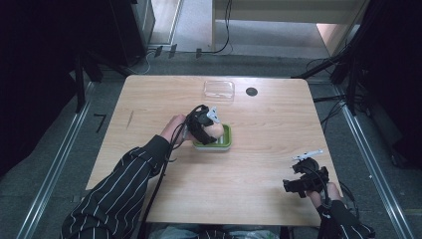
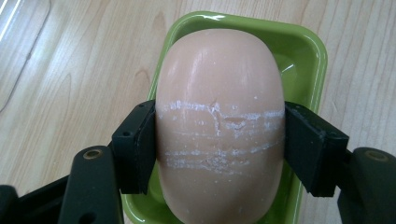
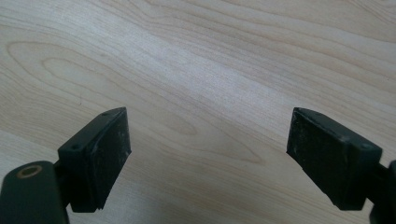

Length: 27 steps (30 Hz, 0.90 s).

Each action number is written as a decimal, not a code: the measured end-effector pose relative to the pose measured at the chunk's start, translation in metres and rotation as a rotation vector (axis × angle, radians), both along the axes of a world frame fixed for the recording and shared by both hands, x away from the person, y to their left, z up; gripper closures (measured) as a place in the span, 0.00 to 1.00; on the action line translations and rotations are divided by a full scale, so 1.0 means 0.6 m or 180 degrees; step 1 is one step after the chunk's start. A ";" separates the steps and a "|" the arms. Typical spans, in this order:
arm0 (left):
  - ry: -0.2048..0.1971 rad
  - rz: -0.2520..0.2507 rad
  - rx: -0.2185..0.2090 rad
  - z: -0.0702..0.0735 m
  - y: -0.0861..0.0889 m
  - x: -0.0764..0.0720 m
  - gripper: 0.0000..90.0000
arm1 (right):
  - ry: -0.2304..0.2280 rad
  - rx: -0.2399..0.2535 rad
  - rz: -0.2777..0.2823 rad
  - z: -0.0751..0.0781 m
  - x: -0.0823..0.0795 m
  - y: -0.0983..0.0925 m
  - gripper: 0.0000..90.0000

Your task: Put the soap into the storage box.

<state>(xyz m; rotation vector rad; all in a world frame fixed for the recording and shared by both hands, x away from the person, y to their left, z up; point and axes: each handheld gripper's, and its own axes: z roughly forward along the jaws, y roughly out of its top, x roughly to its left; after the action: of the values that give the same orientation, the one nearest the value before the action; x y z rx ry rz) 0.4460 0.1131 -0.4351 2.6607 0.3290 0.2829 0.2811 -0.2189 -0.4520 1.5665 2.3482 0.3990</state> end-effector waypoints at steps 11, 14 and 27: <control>0.0028 -0.0018 0.0038 -0.010 0.001 0.003 0.37 | 0.0000 0.0001 0.0005 0.000 -0.001 -0.001 0.16; 0.0028 -0.0020 0.0057 -0.013 0.000 0.003 0.37 | -0.0001 0.0004 0.0005 0.000 -0.001 0.000 0.16; 0.0094 -0.0075 0.0102 -0.018 0.000 0.007 0.37 | 0.0004 0.0008 -0.0002 0.000 -0.001 0.000 0.16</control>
<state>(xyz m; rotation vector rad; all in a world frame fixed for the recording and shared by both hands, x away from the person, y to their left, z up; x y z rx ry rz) 0.4500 0.1129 -0.4457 2.7007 0.3046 0.2439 0.2806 -0.2190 -0.4523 1.5688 2.3489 0.4011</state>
